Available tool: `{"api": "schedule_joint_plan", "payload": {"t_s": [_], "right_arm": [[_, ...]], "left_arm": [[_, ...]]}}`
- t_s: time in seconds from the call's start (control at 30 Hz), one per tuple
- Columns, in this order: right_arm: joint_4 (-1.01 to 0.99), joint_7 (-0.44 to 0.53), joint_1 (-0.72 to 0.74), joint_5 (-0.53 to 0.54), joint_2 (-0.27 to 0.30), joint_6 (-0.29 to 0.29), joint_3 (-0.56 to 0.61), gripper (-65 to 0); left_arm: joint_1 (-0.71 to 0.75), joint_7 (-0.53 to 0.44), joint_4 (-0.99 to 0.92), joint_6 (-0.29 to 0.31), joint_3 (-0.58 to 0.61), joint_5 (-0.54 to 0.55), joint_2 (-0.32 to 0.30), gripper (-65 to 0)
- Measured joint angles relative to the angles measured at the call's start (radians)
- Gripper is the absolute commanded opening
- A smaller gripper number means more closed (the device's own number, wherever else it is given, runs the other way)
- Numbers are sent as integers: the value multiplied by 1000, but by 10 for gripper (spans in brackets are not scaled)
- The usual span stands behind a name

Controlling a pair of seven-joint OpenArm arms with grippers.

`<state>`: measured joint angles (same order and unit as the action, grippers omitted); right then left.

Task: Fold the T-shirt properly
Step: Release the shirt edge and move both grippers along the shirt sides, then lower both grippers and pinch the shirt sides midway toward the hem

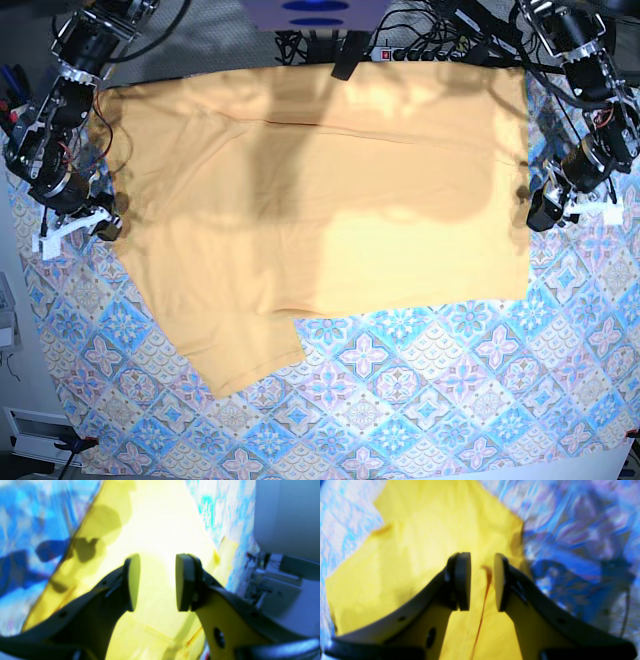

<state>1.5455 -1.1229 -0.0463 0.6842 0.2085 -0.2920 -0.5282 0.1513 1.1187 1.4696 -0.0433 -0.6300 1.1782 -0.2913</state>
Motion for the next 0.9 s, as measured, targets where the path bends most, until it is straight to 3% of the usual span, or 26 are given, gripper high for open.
{"api": "schedule_joint_plan", "payload": {"t_s": [0.17, 0.43, 0.63, 0.77, 0.9], "right_arm": [[-51, 55, 59, -42, -4, 1, 57, -492], [-73, 84, 85, -75, -9, 1, 121, -492], [-76, 79, 84, -76, -39, 4, 121, -492], [-78, 84, 86, -76, -35, 4, 121, -492], [-78, 82, 84, -79, -34, 5, 121, -492]], "left_arm": [[-134, -2, -74, 2, 2, -92, -44, -416], [-303, -1, -234, 5, 41, -315, -36, -416], [-367, -117, -344, 10, 42, -386, -36, -416], [-393, -135, -412, -2, 42, -449, -35, -416], [-441, -222, -480, 10, 42, -482, -35, -416]]}}
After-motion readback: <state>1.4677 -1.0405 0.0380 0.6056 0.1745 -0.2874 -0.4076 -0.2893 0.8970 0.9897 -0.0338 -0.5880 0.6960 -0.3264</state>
